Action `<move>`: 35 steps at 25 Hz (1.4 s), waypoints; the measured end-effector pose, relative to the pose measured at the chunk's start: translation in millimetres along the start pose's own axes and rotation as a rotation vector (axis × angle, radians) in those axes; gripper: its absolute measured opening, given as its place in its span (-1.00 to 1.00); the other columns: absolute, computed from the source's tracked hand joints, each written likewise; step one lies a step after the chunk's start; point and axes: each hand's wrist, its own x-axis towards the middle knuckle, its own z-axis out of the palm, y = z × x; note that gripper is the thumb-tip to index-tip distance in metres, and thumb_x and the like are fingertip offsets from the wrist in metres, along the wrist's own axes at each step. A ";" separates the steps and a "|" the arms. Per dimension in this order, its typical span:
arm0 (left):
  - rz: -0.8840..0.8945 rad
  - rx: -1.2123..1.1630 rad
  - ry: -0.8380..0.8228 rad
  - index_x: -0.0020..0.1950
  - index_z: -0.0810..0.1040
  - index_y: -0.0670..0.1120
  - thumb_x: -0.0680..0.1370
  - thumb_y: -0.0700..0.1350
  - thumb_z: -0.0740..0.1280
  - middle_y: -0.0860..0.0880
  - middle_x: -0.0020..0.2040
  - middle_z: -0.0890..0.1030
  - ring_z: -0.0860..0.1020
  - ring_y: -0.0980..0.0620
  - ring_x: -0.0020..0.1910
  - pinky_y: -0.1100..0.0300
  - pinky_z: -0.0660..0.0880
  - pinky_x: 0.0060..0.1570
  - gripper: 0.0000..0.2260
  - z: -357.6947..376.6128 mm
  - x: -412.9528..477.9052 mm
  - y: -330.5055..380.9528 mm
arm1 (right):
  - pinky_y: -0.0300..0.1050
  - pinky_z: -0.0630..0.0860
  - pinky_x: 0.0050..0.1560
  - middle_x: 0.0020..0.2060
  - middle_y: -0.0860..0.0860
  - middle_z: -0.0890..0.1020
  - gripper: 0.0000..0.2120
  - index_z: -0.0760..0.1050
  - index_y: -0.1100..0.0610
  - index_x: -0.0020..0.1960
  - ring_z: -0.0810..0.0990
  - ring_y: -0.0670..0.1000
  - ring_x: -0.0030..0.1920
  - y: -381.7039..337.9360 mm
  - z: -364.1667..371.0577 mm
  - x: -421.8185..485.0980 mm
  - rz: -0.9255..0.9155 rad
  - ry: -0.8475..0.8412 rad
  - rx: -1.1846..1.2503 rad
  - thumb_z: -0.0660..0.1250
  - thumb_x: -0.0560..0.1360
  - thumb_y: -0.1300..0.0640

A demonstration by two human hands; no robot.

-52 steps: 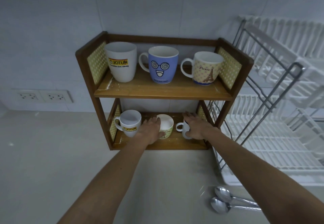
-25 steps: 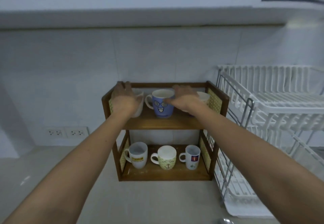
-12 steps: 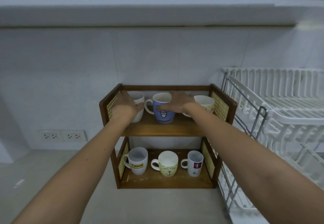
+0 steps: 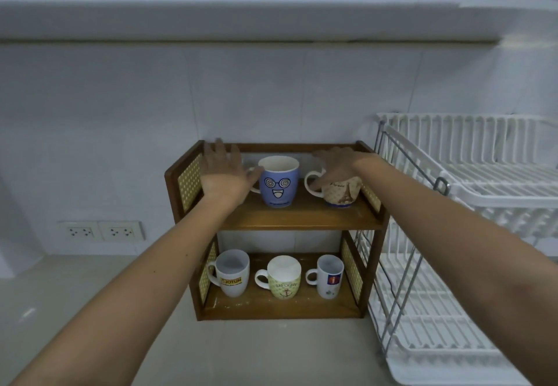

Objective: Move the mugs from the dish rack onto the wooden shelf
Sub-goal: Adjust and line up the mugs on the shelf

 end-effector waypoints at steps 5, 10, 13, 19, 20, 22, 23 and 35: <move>0.201 0.058 -0.246 0.53 0.13 -0.16 0.46 0.44 0.01 -0.18 0.52 0.23 0.08 -0.16 0.53 -0.10 -0.09 0.48 -0.15 7.8 13.3 32.2 | 0.05 0.27 0.39 0.52 0.07 0.22 -0.22 0.06 0.07 0.54 0.24 0.16 0.46 21.3 9.0 -9.6 -0.011 -0.040 -0.035 0.26 0.48 -0.25; 0.164 0.180 -0.204 0.40 0.35 -0.18 0.42 0.48 -0.04 -0.16 0.27 0.54 0.41 -0.16 0.32 -0.16 -0.08 0.46 -0.14 14.8 16.0 47.0 | 0.04 0.37 0.28 0.45 0.10 0.34 -0.28 0.18 0.09 0.49 0.35 0.17 0.39 19.4 7.9 -10.3 -0.037 -0.002 -0.083 0.29 0.48 -0.23; 0.142 0.168 -0.207 0.36 0.39 -0.16 0.40 0.50 -0.04 -0.15 0.19 0.59 0.47 -0.15 0.24 -0.17 -0.05 0.46 -0.14 16.3 15.7 47.7 | 0.00 0.41 0.20 0.42 0.11 0.38 -0.29 0.23 0.10 0.47 0.39 0.17 0.35 18.0 5.7 -9.4 -0.038 0.005 -0.106 0.32 0.46 -0.22; 0.121 0.136 -0.208 0.31 0.42 -0.14 0.38 0.51 -0.02 -0.14 0.13 0.61 0.51 -0.15 0.18 -0.16 0.06 0.44 -0.15 20.9 15.7 50.8 | 0.02 0.41 0.25 0.42 0.12 0.37 -0.30 0.20 0.12 0.49 0.39 0.17 0.36 14.1 6.2 -9.9 -0.014 -0.003 -0.139 0.29 0.48 -0.20; 0.116 0.135 -0.210 0.31 0.42 -0.14 0.38 0.51 -0.01 -0.14 0.13 0.61 0.52 -0.15 0.17 -0.16 0.07 0.43 -0.15 21.4 14.8 51.9 | 0.03 0.40 0.28 0.43 0.11 0.36 -0.31 0.19 0.12 0.49 0.37 0.17 0.37 13.8 7.6 -10.2 -0.018 -0.007 -0.138 0.28 0.49 -0.19; 0.107 0.136 -0.209 0.33 0.41 -0.13 0.37 0.52 -0.02 -0.14 0.13 0.61 0.52 -0.15 0.17 -0.16 0.07 0.43 -0.15 21.3 15.0 53.9 | 0.06 0.37 0.33 0.46 0.12 0.32 -0.31 0.14 0.10 0.51 0.33 0.18 0.40 14.7 12.2 -10.9 -0.018 0.000 -0.116 0.27 0.51 -0.17; 0.103 0.136 -0.207 0.34 0.39 -0.13 0.37 0.52 -0.02 -0.14 0.14 0.61 0.52 -0.14 0.18 -0.17 0.07 0.43 -0.14 20.8 15.4 54.3 | 0.09 0.35 0.35 0.48 0.13 0.28 -0.29 0.09 0.08 0.53 0.30 0.19 0.42 15.3 15.7 -11.4 -0.007 0.007 -0.095 0.27 0.51 -0.16; 0.245 -0.393 0.168 0.43 0.34 -0.18 0.53 0.02 0.27 -0.17 0.41 0.42 0.30 -0.17 0.44 -0.17 0.15 0.43 -0.48 34.1 -126.6 61.5 | 0.00 0.33 0.36 0.43 0.16 0.37 -0.43 0.25 0.21 0.46 0.30 0.13 0.44 5.1 106.8 -134.6 -0.226 0.555 0.346 0.25 0.46 0.26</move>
